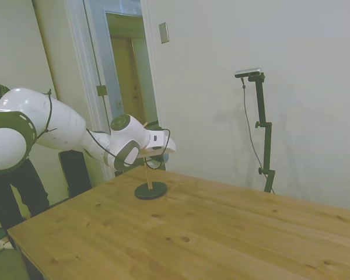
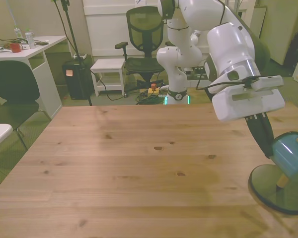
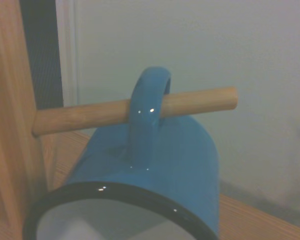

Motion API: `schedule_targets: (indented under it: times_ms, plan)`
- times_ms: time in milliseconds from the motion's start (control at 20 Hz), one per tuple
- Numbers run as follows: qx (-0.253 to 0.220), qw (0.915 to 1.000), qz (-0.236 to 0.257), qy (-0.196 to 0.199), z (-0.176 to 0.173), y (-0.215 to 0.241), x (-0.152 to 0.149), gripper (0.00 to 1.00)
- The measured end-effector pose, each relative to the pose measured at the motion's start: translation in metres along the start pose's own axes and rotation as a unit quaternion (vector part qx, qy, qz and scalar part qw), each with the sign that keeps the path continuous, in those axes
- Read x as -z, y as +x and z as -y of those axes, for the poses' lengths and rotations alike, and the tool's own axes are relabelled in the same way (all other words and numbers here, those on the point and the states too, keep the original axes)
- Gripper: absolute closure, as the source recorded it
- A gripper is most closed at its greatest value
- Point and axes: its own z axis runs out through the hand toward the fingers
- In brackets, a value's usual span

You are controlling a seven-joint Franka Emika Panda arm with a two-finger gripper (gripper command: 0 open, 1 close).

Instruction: Unload the mug

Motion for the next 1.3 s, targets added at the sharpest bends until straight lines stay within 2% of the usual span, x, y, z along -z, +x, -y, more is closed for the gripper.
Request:
schedule_targets:
  times_ms: [550,1300]
  plan:
    - [0.001,0.9999,0.004,0.012,0.004,-0.002,0.009,1.0]
    - [0.0,0.9996,-0.006,0.026,0.016,0.009,0.037,1.0]
